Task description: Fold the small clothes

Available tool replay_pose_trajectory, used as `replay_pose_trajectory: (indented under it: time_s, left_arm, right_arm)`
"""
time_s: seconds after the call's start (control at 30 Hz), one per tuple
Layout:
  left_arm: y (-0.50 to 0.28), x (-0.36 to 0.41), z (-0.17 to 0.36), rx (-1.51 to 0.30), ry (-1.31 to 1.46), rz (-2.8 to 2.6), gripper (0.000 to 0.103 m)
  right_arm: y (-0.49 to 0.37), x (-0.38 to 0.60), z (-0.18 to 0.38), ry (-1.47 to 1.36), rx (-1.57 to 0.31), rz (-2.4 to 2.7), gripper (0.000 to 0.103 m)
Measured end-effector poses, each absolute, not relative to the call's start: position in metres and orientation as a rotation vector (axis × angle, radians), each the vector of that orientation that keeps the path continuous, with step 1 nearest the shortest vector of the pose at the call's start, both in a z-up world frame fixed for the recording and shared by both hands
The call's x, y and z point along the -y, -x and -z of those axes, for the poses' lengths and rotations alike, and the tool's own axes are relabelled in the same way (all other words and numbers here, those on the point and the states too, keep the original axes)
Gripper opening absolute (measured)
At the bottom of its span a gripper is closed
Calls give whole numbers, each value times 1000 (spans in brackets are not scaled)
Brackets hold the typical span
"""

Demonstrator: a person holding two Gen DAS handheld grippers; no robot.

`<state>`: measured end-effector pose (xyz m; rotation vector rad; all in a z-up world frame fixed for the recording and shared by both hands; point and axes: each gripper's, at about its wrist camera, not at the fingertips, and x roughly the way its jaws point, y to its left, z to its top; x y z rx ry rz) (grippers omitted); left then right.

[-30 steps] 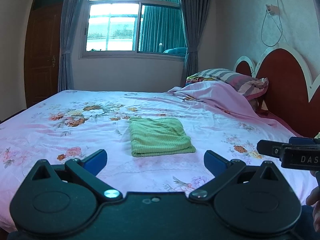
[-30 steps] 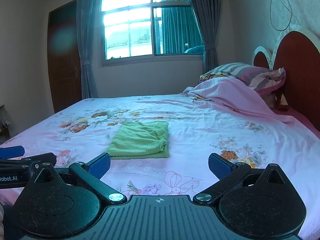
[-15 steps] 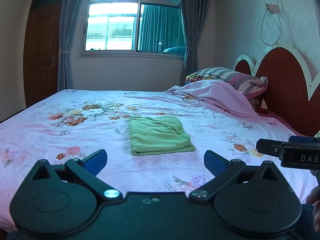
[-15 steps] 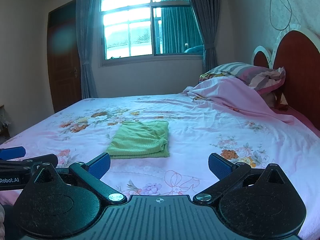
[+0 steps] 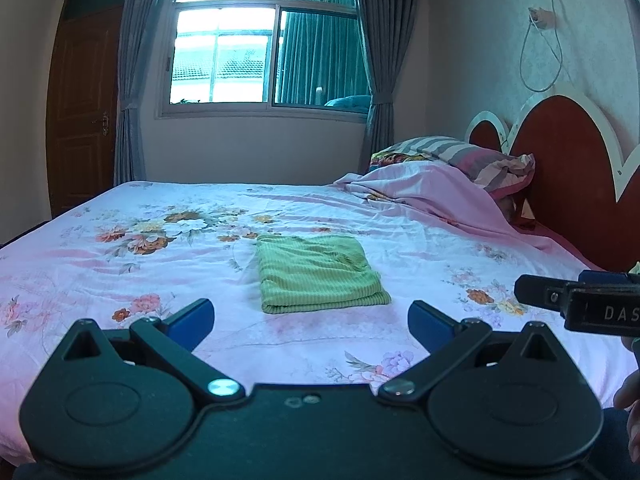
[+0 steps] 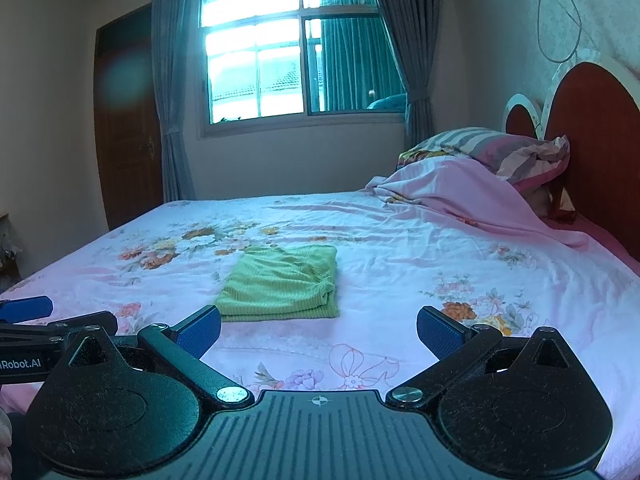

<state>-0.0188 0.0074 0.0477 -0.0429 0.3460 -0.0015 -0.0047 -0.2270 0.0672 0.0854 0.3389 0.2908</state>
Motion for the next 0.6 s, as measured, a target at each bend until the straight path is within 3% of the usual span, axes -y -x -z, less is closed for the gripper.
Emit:
replay_pose_trajectory:
  time_s: [0.6]
  left_arm:
    - [20,-16,-48,-315,76,-30,101]
  right_arm:
    - [3,220,-64,-66,-354,-297,103]
